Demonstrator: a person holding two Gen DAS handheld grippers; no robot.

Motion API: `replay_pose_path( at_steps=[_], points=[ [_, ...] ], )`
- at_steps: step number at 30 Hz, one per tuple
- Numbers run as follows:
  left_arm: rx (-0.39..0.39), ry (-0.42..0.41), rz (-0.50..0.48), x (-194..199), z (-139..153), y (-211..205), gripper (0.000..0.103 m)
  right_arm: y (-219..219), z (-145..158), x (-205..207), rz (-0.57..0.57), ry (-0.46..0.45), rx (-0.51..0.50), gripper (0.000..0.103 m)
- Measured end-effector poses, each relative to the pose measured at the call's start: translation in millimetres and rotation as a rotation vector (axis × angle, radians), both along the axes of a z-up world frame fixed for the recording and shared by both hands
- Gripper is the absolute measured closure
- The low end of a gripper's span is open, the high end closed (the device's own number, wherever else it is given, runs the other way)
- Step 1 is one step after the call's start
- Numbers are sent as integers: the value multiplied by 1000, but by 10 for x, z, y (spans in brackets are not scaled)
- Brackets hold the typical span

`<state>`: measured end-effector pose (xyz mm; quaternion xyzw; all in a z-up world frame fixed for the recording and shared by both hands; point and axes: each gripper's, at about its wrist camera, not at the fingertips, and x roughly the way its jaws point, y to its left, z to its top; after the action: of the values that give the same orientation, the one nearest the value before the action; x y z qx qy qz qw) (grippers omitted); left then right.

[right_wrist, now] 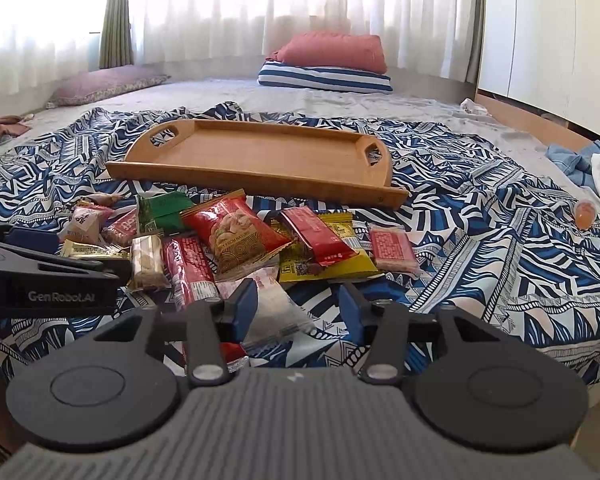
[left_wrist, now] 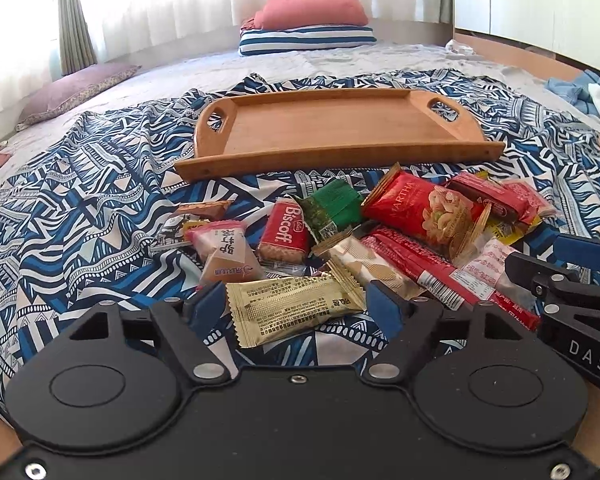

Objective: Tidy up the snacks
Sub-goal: 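Grasp the gold foil packet with the left tool while the right tool grasps the clear white-bun packet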

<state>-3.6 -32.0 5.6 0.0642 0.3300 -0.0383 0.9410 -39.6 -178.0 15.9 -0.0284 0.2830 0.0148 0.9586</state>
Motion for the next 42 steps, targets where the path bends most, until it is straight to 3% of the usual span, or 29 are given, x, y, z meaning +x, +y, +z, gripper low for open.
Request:
replay_pose_path(
  at_steps=[4,10,17,19,27,28,31,34,38,42],
  points=[
    [21,5,2,31,-42,-28,26,13,-10,15,12,3,11,49],
    [-12,20,1,49,-82,26,25,26,-41,36,30,20,42,49],
    [-50,27,-28,3,-62,42,47,37,-67,57,34,22,39,46],
    [-47,22,-30,-14,-50,44,50,37,-82,78,33,33,36,42],
    [-47,15,-36,-55,-3,54,56,58,-141,116,41,44,17,41],
    [-44,9,-32,-67,10,52,62,56,-139,122,40,46,20,41],
    [-55,4,-39,-94,53,53,71,45,-118,122,41,40,37,53],
    [-58,4,-45,-103,57,47,70,30,-102,103,44,37,54,55],
    [-79,15,-33,-48,15,53,58,29,-100,88,44,38,54,54],
    [-132,26,-11,31,-12,89,59,22,-96,98,43,38,59,50]
  ],
)
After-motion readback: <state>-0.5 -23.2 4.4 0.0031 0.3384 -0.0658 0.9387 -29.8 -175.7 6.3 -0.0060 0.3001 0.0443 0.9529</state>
